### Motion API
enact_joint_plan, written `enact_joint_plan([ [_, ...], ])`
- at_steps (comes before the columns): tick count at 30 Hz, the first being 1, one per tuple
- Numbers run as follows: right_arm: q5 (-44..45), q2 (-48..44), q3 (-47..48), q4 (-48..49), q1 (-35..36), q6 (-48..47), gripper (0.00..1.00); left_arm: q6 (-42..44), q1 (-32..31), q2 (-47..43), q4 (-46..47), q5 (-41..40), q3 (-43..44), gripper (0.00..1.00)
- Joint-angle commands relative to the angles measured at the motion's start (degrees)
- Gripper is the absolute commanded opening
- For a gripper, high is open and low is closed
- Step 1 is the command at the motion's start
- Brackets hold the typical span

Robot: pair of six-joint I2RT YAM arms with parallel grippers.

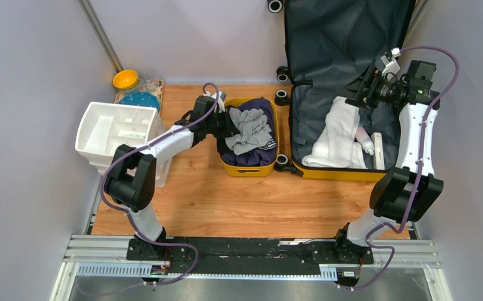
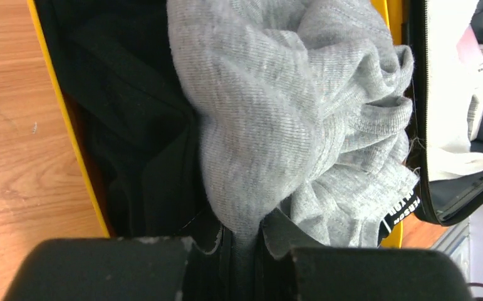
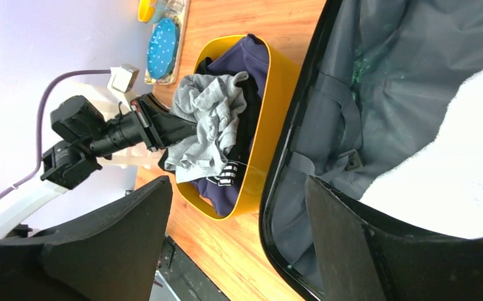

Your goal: Open, take out, and arrange the luggage

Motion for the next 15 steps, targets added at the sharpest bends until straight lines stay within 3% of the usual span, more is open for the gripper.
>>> enact_joint_plan([
  [1, 3.2, -0.3, 0.5, -1.9, -0.2, -5.0, 0.81, 5.3, 0.4, 1.0, -3.4, 1.4, 4.5, 0.21],
  [3, 7.6, -0.2, 1.1, -4.9, -0.2, -7.6, 0.81, 7.9, 0.4, 1.5, -5.8, 1.1, 6.6, 0.53],
  [4, 9.9, 0.2, 1.4, -6.2, -0.1, -9.4, 0.81, 9.9, 0.4, 1.4, -6.4, 0.8, 7.4, 0.75],
  [5, 12.2, 0.6, 1.8, -7.6, -0.2, -11.7, 0.82, 11.2, 0.4, 1.3, -8.0, 0.7, 8.2, 0.83],
  [8, 22.3, 2.3, 3.5, -12.7, -0.6, -18.5, 0.82, 16.1, 0.4, 0.5, -12.4, -1.9, 12.5, 0.84],
  [15, 32.2, 7.0, 2.2, -15.7, 0.7, -21.4, 0.80, 28.4, 0.9, -4.1, -16.2, -9.3, 17.1, 0.85],
])
